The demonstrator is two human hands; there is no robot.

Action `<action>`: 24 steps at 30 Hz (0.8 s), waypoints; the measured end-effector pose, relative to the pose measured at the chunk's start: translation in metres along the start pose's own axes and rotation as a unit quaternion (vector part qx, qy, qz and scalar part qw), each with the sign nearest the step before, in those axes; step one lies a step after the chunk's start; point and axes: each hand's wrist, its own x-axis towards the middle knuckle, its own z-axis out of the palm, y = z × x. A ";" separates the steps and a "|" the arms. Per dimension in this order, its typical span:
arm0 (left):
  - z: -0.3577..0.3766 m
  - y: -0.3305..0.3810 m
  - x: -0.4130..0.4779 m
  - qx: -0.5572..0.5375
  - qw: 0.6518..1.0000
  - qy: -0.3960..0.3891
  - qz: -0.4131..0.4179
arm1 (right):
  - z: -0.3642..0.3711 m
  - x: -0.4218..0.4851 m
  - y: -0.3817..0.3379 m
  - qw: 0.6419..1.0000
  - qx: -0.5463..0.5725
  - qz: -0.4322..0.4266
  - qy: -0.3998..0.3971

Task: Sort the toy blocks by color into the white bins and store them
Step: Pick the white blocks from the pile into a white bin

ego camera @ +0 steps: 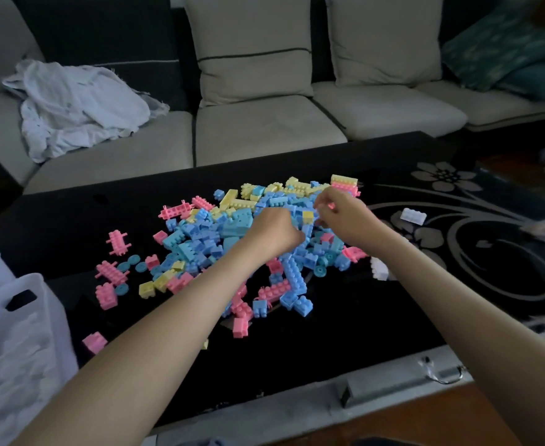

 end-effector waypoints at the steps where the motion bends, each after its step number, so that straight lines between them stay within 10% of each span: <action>1: 0.003 0.005 0.000 -0.014 1.000 -0.008 0.000 | -0.009 -0.003 0.007 0.999 0.021 0.023 0.012; 11: 0.047 0.070 -0.006 0.064 0.979 -0.113 0.158 | -0.075 -0.038 0.093 0.983 -0.018 0.146 0.111; 20: 0.077 0.082 0.006 0.047 0.981 -0.109 0.153 | -0.049 -0.058 0.109 0.941 -0.322 -0.035 -0.095; 24: 0.078 0.079 0.010 0.058 0.982 -0.097 0.149 | -0.053 -0.061 0.110 0.963 -0.267 -0.036 -0.031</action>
